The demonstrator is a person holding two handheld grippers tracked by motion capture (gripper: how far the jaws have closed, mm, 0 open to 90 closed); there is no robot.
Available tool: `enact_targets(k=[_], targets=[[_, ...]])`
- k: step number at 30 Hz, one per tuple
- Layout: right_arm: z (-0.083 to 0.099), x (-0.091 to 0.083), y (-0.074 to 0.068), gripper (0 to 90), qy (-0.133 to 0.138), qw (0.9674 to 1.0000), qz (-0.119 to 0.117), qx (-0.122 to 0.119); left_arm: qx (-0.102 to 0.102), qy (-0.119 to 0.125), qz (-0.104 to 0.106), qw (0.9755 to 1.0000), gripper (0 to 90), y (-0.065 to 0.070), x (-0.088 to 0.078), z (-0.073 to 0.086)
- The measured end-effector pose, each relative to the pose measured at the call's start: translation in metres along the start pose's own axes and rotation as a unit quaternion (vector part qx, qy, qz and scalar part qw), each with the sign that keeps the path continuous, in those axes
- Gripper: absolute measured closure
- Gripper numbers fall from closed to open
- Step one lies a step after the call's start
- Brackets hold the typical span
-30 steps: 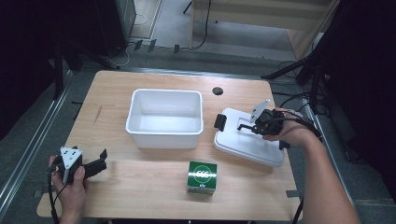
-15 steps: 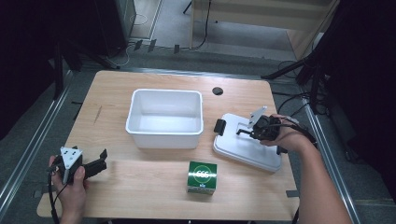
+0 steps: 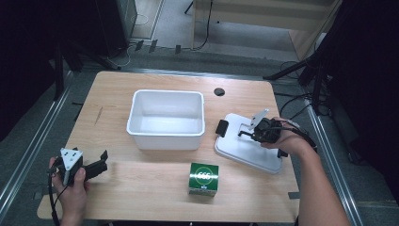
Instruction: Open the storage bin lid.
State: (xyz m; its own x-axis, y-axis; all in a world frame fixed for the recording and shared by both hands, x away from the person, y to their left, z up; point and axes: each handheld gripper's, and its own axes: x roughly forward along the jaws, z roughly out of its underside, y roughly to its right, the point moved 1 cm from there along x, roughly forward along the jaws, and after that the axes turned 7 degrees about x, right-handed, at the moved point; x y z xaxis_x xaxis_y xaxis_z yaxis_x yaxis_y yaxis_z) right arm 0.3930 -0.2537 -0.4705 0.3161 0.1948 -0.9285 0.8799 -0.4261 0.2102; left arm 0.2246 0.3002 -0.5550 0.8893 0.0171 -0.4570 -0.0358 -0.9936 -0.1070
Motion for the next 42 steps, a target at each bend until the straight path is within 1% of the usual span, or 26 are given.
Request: enact_targets(k=[2, 3, 5, 6, 8, 10, 12, 14, 16, 18, 19, 23, 26, 27, 30, 33, 35, 39, 42], targets=[[0.000, -0.001, 0.000, 80.4, 0.004, 0.9999, -0.009, 0.004, 0.000, 0.000, 0.000, 1.0000, 2.3, 0.000, 0.000, 0.000], [0.000, -0.002, -0.001, 77.4, 0.007, 0.9999, -0.009, 0.009, 0.000, 0.000, -0.001, 1.0000, 2.3, 0.000, 0.000, 0.000], [0.000, -0.004, -0.001, 74.5, 0.013, 0.9998, -0.013, 0.013, 0.000, 0.000, -0.001, 1.0000, 2.3, 0.000, 0.000, 0.000], [0.000, -0.006, -0.001, 71.5, 0.017, 0.9997, -0.014, 0.013, 0.000, 0.000, -0.001, 1.0000, 2.3, 0.000, 0.000, 0.000], [0.000, -0.007, -0.003, 65.2, 0.025, 0.9991, -0.027, 0.020, 0.000, 0.000, -0.001, 1.0000, 2.3, 0.000, 0.000, 0.000], [0.001, -0.009, -0.004, 59.8, 0.026, 0.9991, -0.027, 0.020, 0.001, 0.000, -0.001, 1.0000, 2.3, 0.000, 0.000, 0.000], [0.001, -0.010, -0.005, 54.6, 0.029, 0.9988, -0.031, 0.026, 0.000, 0.000, -0.001, 1.0000, 2.3, 0.000, 0.000, 0.000], [0.000, -0.012, -0.007, 50.8, 0.029, 0.9988, -0.031, 0.026, 0.000, 0.001, -0.001, 1.0000, 2.3, 0.000, 0.000, 0.000], [-0.001, -0.014, -0.009, 48.4, 0.028, 0.9985, -0.039, 0.025, 0.001, 0.000, -0.001, 1.0000, 2.3, 0.000, 0.000, 0.000], [-0.002, -0.016, -0.013, 46.7, 0.027, 0.9985, -0.044, 0.018, 0.001, 0.000, -0.001, 1.0000, 2.3, 0.000, 0.000, 0.000], [-0.002, -0.017, -0.014, 45.6, 0.028, 0.9985, -0.043, 0.016, 0.001, 0.000, -0.001, 1.0000, 2.3, 0.000, 0.000, 0.000], [-0.004, -0.024, -0.019, 35.5, 0.030, 0.9982, -0.046, 0.022, 0.001, 0.000, -0.002, 1.0000, 2.3, 0.001, 0.000, 0.000], [-0.005, -0.028, -0.022, 27.7, 0.026, 0.9975, -0.059, 0.030, 0.002, 0.000, 0.000, 1.0000, 2.3, 0.001, 0.000, 0.000], [-0.005, -0.030, -0.024, 22.5, 0.025, 0.9975, -0.058, 0.032, 0.002, 0.000, 0.000, 1.0000, 2.3, 0.001, 0.000, 0.000], [-0.006, -0.034, -0.027, 12.6, 0.025, 0.9979, -0.049, 0.034, 0.002, -0.001, -0.001, 1.0000, 2.3, 0.000, 0.000, 0.000], [-0.006, -0.040, -0.035, 8.8, 0.031, 0.9988, -0.031, 0.023, 0.001, 0.000, 0.000, 1.0000, 2.3, 0.000, 0.000, 0.000], [-0.007, -0.043, -0.037, 2.2, 0.031, 0.9985, -0.034, 0.028, 0.002, -0.001, 0.000, 1.0000, 2.3, 0.000, 0.000, 0.000], [-0.010, -0.050, -0.043, 0.4, 0.039, 0.9985, -0.024, 0.031, 0.003, -0.002, -0.001, 1.0000, 2.3, 0.001, 0.001, 0.000], [-0.012, -0.052, -0.049, 0.3, 0.042, 0.9985, -0.023, 0.025, 0.003, -0.003, -0.001, 1.0000, 2.3, 0.001, 0.001, 0.000]])
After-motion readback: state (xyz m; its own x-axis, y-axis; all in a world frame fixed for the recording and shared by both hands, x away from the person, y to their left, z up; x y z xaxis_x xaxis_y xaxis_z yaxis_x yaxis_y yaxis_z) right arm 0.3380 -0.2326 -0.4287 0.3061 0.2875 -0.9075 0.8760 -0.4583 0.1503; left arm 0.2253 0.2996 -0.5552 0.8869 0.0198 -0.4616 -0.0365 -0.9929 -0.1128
